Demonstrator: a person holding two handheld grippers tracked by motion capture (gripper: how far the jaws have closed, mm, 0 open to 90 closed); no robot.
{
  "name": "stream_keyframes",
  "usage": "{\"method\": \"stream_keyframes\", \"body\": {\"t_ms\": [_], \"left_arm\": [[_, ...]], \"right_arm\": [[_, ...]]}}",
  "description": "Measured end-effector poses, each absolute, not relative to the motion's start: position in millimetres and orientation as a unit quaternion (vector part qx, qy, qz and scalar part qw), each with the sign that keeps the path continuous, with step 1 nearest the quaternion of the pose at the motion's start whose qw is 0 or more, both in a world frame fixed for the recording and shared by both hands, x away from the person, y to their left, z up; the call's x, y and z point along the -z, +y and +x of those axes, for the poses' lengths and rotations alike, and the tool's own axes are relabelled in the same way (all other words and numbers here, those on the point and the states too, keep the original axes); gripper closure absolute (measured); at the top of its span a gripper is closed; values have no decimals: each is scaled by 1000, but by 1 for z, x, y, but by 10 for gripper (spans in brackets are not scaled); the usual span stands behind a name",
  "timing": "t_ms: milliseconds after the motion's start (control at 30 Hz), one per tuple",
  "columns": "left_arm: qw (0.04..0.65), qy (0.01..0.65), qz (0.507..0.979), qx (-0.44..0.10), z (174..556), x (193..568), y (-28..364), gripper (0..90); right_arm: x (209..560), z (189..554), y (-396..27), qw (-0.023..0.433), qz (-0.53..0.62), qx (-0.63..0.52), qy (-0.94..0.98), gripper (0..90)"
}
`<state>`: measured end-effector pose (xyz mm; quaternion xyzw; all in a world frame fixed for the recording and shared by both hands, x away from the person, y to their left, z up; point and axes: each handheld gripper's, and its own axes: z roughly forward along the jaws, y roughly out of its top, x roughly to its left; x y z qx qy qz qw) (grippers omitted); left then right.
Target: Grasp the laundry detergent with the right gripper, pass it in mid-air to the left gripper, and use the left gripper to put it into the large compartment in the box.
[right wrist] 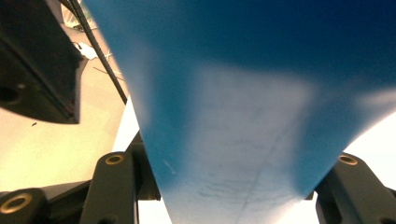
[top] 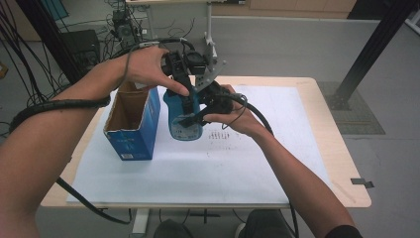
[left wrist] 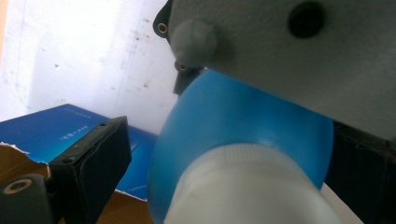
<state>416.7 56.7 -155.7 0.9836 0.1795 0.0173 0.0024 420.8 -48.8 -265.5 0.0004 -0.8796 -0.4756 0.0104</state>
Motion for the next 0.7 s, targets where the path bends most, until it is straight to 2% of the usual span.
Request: {"method": "stream_keyframes", "body": {"t_ms": [700], "left_arm": [[4,179,984,-18,416,154,57,72]], "right_arm": [[265,420,-50,9,2,474,-880,443]]}}
